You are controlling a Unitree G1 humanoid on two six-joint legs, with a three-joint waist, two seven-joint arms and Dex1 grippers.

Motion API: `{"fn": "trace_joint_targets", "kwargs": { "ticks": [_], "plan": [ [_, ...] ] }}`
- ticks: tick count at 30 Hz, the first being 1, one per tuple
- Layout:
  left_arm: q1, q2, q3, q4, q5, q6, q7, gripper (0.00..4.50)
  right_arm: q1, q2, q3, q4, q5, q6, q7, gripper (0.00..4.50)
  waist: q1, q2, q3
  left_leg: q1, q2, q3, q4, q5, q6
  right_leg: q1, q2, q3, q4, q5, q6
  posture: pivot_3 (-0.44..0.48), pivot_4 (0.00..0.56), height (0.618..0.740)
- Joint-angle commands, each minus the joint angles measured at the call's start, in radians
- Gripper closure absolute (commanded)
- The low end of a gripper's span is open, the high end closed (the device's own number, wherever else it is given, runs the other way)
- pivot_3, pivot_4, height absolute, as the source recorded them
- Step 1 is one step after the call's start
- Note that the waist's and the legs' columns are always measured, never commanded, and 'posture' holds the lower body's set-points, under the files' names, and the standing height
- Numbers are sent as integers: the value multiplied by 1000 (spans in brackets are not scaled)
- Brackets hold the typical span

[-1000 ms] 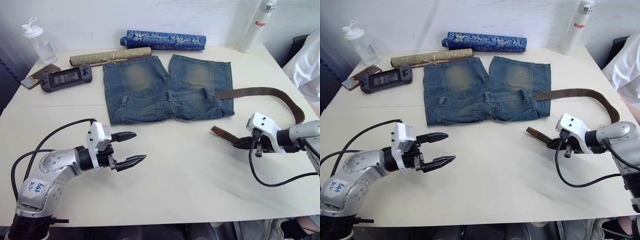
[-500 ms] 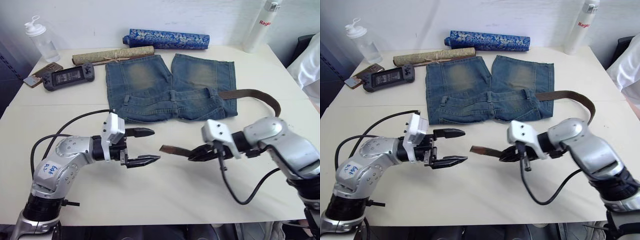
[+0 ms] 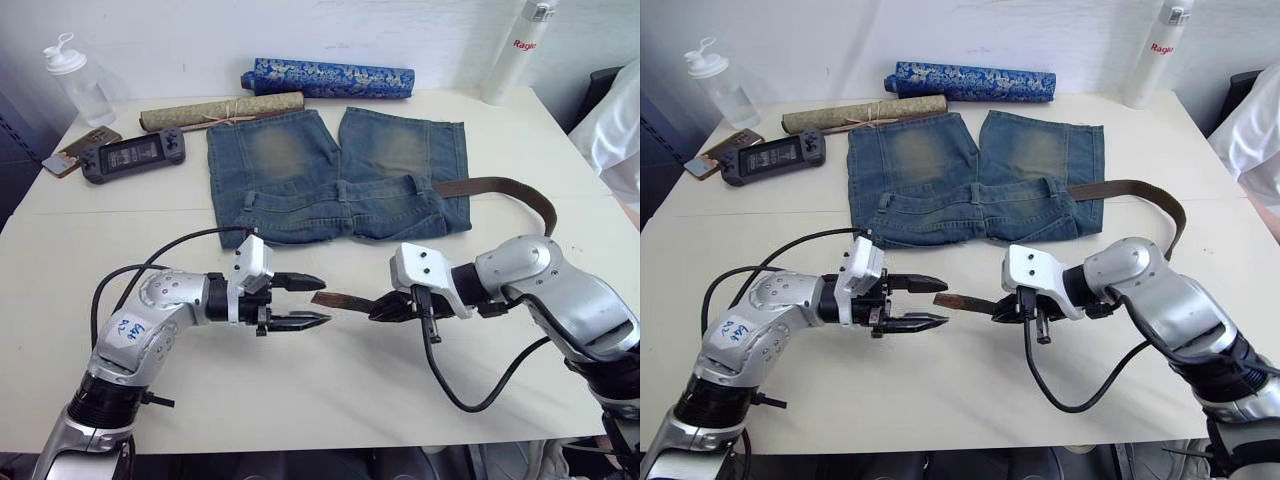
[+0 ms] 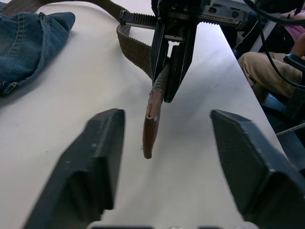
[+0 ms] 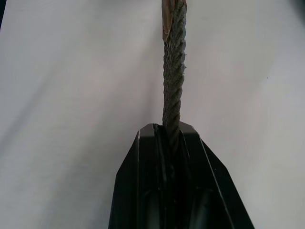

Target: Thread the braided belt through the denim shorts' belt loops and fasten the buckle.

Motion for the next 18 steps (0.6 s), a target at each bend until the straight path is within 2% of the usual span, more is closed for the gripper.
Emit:
{"fn": "trace_joint_targets", "kwargs": {
  "ticks": [1, 3, 11, 14, 18],
  "plan": [
    [-11, -13, 5, -9, 0, -18, -5, 3607, -15, 4, -12, -47, 20, 10, -4, 4500, 1, 0, 0, 0, 0, 0, 0, 0, 0, 0, 0, 0, 0, 0, 0, 0, 150, 645],
    [-13, -14, 7, -10, -2, -15, -8, 4448, -16, 7, -15, -54, 26, 21, -8, 4500, 0, 0, 0, 0, 0, 0, 0, 0, 0, 0, 0, 0, 0, 0, 0, 0, 150, 645],
    [-22, -18, 13, -19, -9, 12, 6, 4448, -12, 21, -49, -84, 65, 62, -45, 4500, 0, 0, 0, 0, 0, 0, 0, 0, 0, 0, 0, 0, 0, 0, 0, 0, 150, 645],
    [-17, -27, 24, -24, -25, 33, 19, 4500, 3, 46, -107, -90, 89, 60, -92, 3299, 0, 0, 0, 0, 0, 0, 0, 0, 0, 0, 0, 0, 0, 0, 0, 0, 150, 645],
    [5, -56, 56, -44, -75, 94, 69, 4500, 27, 101, -340, -75, 217, 178, -208, 1300, 2, 0, 0, 0, 0, -1, 0, 0, 0, 0, 0, 0, 0, 0, 1, 0, 150, 645]
  ]
}}
